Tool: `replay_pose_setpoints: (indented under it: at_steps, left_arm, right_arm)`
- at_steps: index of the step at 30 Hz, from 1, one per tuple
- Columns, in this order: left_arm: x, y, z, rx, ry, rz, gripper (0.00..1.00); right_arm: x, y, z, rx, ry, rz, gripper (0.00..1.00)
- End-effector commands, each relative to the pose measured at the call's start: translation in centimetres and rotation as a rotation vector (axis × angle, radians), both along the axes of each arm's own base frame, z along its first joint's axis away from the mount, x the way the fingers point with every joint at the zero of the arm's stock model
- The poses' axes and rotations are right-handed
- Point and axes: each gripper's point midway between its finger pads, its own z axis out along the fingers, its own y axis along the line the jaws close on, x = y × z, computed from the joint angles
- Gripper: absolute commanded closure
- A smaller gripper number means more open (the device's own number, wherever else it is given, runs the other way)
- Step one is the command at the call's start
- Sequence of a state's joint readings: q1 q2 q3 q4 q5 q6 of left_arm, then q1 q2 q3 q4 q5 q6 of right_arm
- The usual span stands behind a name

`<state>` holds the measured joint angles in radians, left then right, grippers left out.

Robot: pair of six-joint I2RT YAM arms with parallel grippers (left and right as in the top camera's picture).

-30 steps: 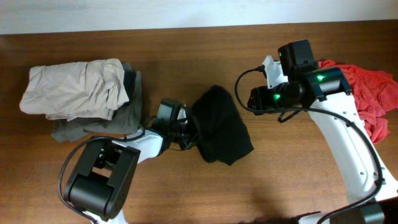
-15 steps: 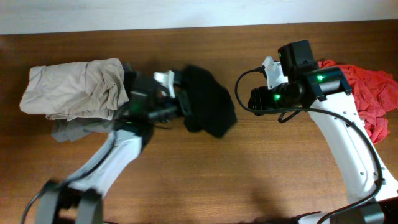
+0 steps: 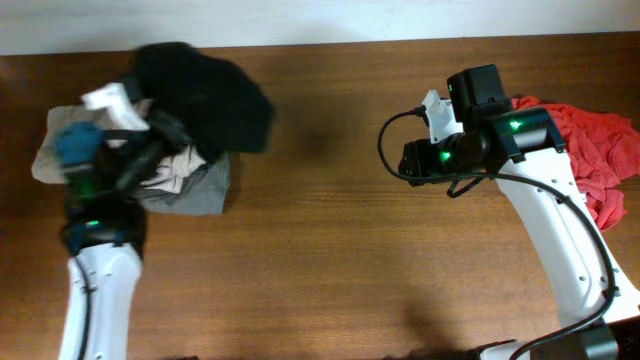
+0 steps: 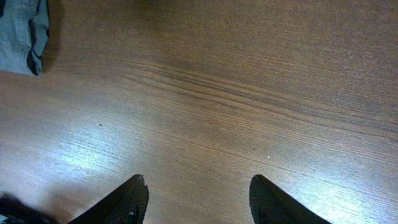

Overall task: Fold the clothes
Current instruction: 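Carry the black shirt left and place it on the beige clothing stack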

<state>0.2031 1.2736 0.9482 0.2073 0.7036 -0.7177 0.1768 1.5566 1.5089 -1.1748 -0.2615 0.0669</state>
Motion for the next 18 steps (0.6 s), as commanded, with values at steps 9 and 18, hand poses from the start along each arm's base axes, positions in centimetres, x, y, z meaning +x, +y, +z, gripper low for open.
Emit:
replay_pose_setpoints:
  at_steps: [9,18]
  left_arm:
    - [-0.4,11.0,-0.2,0.142,0.039,0.318,1.00]
    - [3.5,14.1,-9.6,0.139,0.239,0.366,1.00]
  right_arm:
    - [0.2,-0.3,0.9,-0.002,-0.030,-0.002,0.42]
    - [-0.1,-0.3,0.8,-0.004,-0.018,-0.002,0.42]
